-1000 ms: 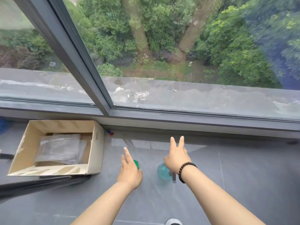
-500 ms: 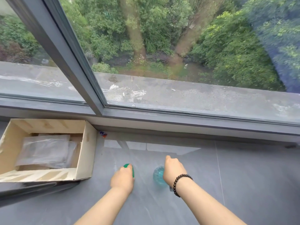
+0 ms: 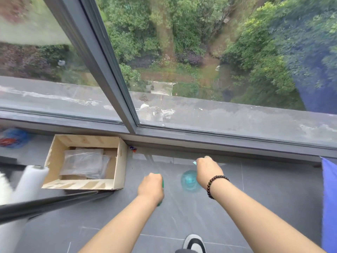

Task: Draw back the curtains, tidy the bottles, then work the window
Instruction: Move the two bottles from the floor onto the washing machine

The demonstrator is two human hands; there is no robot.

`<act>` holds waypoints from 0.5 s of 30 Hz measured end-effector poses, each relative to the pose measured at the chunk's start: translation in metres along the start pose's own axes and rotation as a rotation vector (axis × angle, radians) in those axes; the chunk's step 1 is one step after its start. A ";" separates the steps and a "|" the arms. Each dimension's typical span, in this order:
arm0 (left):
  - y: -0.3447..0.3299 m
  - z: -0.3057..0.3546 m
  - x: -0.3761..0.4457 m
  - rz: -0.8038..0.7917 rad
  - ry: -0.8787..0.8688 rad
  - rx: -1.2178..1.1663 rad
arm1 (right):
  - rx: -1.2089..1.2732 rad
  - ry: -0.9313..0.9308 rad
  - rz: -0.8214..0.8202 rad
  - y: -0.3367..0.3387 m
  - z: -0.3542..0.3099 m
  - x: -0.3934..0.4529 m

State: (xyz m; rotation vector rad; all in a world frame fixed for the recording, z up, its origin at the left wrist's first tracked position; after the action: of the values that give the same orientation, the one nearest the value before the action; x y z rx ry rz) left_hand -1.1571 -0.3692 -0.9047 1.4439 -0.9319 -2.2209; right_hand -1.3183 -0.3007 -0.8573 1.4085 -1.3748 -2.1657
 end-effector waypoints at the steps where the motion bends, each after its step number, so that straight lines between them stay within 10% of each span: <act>1: 0.015 0.004 -0.013 0.008 -0.009 -0.006 | -0.004 0.006 0.020 0.017 0.001 -0.011; 15: 0.246 0.081 -0.195 0.167 -0.174 -0.035 | -0.064 0.022 0.247 0.275 0.015 -0.207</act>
State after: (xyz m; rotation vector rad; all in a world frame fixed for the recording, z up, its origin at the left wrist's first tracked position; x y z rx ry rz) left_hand -1.1640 -0.4056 -0.5828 1.1268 -1.0230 -2.2518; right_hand -1.3022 -0.3153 -0.5132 1.1682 -1.3780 -2.0108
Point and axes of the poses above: each hand's wrist, its own x-axis towards the middle knuckle, its own y-axis out of the back of the hand, z = x × y, the point moved 3 cm from there along x, towards the middle knuckle, and after that the axes turned 13 degrees about -x, right-handed, at the moved point
